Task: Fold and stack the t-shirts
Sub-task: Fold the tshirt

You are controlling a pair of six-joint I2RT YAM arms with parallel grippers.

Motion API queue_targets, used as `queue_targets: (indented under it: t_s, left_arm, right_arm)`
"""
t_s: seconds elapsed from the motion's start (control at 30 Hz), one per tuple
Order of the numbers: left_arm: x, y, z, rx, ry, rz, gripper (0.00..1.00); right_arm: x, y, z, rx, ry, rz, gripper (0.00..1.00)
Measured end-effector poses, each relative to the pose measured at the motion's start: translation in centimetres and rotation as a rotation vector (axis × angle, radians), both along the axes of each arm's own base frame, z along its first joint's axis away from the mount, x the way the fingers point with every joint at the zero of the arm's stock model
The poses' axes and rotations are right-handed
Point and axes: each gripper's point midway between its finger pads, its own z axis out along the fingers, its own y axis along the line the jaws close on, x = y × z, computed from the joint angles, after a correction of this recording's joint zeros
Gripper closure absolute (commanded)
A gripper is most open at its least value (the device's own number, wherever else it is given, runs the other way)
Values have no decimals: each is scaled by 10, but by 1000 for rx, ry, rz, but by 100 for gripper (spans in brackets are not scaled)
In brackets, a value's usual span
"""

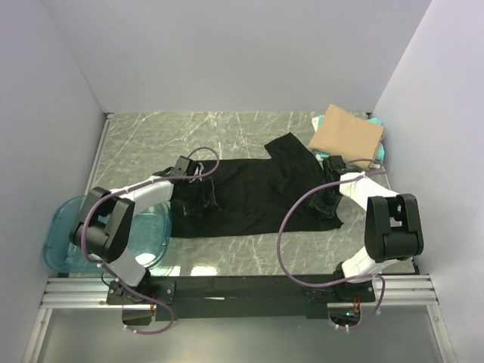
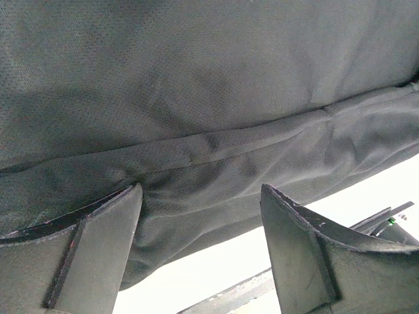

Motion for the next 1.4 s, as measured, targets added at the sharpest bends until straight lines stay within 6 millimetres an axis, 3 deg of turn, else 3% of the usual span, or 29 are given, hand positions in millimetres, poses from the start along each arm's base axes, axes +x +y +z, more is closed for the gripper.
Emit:
queue_targets:
  t_s: [0.4,0.7,1.03,1.2,1.4]
  left_arm:
    - [-14,-21,2,-64,-94,-72,19]
    - [-38,-33,4,-87,-93,-124,19]
    - [-74,-20,5,-49,-37,-146,17]
    - [-82,-8,7,10,4,-131,14]
    - [-50,-21,40,10,-72,-111,14]
  right_arm:
    - [-31,-22,-1,-4,-13,-103,55]
    - [-49,-38,-2,-21,11,-189,53]
    - [-64,-52,4,-60,65,-262,52]
    - [-41,-55,34,-59,-6,-259,52]
    - [16,-36,83,-11,-203,-166,52]
